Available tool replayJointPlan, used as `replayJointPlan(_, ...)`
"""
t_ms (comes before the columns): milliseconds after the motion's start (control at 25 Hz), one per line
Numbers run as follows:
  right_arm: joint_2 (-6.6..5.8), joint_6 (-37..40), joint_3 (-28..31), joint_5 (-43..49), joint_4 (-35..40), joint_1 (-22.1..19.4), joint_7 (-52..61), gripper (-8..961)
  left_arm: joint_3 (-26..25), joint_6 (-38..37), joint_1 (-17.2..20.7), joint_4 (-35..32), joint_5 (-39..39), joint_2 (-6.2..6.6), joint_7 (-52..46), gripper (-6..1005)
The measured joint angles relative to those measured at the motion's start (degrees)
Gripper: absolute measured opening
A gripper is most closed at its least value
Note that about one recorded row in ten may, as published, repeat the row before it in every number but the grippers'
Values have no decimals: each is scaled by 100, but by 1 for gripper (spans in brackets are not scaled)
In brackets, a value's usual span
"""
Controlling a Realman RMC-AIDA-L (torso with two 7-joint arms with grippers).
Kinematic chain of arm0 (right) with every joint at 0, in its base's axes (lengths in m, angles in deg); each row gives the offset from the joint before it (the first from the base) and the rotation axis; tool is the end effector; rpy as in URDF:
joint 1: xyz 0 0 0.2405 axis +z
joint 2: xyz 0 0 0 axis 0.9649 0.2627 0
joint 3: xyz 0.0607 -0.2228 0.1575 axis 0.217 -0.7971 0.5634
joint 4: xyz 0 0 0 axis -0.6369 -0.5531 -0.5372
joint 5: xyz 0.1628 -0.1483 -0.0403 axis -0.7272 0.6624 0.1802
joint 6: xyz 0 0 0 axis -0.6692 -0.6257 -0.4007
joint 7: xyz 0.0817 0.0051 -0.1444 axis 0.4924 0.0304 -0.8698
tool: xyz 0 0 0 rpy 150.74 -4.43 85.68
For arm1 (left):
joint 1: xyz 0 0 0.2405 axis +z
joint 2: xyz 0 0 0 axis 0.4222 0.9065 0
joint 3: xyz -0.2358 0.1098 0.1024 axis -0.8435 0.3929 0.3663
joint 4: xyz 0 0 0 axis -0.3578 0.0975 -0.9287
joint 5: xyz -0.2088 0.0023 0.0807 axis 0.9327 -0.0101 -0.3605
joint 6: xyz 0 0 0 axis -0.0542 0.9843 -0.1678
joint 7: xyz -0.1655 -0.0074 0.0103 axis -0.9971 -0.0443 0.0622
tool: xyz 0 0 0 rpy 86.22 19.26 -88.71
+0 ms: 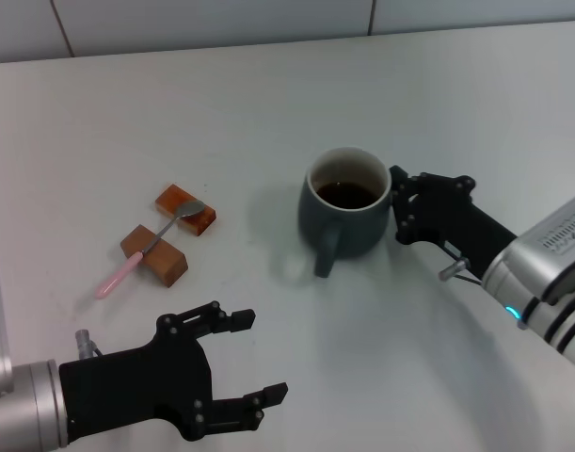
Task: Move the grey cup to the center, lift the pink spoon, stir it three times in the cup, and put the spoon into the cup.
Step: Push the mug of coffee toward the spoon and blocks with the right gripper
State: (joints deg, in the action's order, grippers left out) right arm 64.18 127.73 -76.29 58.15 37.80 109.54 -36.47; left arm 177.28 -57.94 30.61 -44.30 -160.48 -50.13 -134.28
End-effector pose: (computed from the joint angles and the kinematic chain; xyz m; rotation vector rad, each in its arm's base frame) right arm 0.3085 0.3363 -0.1335 -2.1017 0.5219 0.6549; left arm -0.2718 0.2195 -0.0827 -2.8096 -0.3916 -0.6701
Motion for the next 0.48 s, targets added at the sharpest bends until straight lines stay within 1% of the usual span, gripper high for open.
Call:
replayJointPlan(80, -1, -62, 113, 130, -15, 35, -11, 8, 0, 0, -2, 2, -1, 5, 6, 810)
replayJointPlan(120, 0, -171, 328, 389, -38, 108, -17, 8, 0, 0, -2, 2, -1, 5, 6, 809)
replayJointPlan(200, 0, -207, 407, 502, -52, 138, -17, 8, -1, 1, -6, 6, -1, 8, 17, 809)
replayJointPlan(320, 0, -370, 774, 924, -132, 283, -19, 9, -8, 7, -29, 26, -1, 9, 42, 807)
replayJointPlan(480, 0, -484, 998, 1202, -197, 365, -20, 9, -16, 9, -67, 43, -1, 9, 44, 805)
